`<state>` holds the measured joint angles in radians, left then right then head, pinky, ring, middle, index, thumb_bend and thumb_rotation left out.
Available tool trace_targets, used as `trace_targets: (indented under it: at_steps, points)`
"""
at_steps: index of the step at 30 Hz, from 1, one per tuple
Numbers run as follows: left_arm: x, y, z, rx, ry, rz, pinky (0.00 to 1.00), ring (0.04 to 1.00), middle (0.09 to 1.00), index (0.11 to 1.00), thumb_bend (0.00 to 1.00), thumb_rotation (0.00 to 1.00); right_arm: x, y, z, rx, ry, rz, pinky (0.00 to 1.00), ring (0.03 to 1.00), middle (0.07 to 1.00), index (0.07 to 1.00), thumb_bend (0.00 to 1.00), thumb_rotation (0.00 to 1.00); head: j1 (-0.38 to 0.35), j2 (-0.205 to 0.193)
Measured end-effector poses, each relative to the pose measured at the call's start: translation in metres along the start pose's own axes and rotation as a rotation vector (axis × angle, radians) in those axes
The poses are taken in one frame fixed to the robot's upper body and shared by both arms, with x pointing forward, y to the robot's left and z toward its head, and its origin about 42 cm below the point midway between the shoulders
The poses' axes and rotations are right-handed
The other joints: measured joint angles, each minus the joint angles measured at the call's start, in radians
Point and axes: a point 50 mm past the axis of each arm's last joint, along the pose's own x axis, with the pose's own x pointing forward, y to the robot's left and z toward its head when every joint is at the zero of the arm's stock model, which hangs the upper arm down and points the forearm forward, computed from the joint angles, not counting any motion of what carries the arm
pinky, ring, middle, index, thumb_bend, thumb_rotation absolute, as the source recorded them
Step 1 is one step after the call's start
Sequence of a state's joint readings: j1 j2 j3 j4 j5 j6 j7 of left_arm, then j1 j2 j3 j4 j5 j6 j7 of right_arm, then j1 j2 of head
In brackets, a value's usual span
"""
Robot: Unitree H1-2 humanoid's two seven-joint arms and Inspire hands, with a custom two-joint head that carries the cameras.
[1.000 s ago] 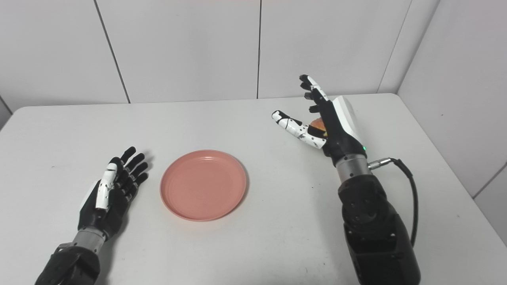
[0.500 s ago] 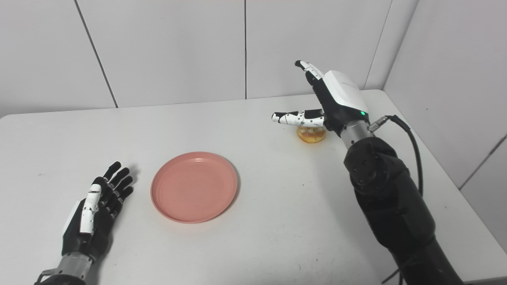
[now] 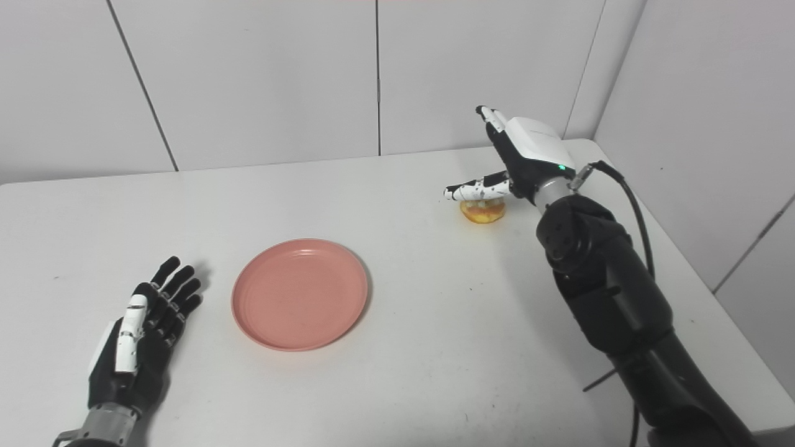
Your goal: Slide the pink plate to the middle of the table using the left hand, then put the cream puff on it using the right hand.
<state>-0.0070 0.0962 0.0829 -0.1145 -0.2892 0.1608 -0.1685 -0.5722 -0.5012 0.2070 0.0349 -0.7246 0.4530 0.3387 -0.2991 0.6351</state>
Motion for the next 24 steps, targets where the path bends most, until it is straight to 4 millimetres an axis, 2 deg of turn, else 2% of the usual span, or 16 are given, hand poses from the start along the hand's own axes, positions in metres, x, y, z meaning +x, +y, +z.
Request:
trace_targets:
  at_steps: [9, 19, 24]
  points:
    - [-0.004, 0.001, 0.001, 0.016, -0.001, 0.001, 0.93, 0.919, 0.915, 0.893, 0.41, 1.00, 0.014, 0.009, -0.013, -0.033, 0.062, 0.048, 0.80, 0.944, 0.981, 0.998, 0.92, 0.52, 0.000, 0.006]
    - [-0.011, 0.000, 0.003, 0.045, -0.003, 0.012, 0.94, 0.925, 0.915, 0.889, 0.43, 1.00, 0.028, 0.017, -0.029, -0.032, 0.116, 0.067, 0.74, 0.903, 0.972, 0.973, 0.92, 0.50, -0.002, 0.009]
    - [-0.015, 0.000, 0.003, 0.048, -0.002, 0.016, 0.94, 0.922, 0.914, 0.890, 0.43, 1.00, 0.032, 0.022, -0.034, -0.026, 0.128, 0.090, 0.75, 0.905, 0.977, 0.973, 0.92, 0.51, -0.002, 0.009]
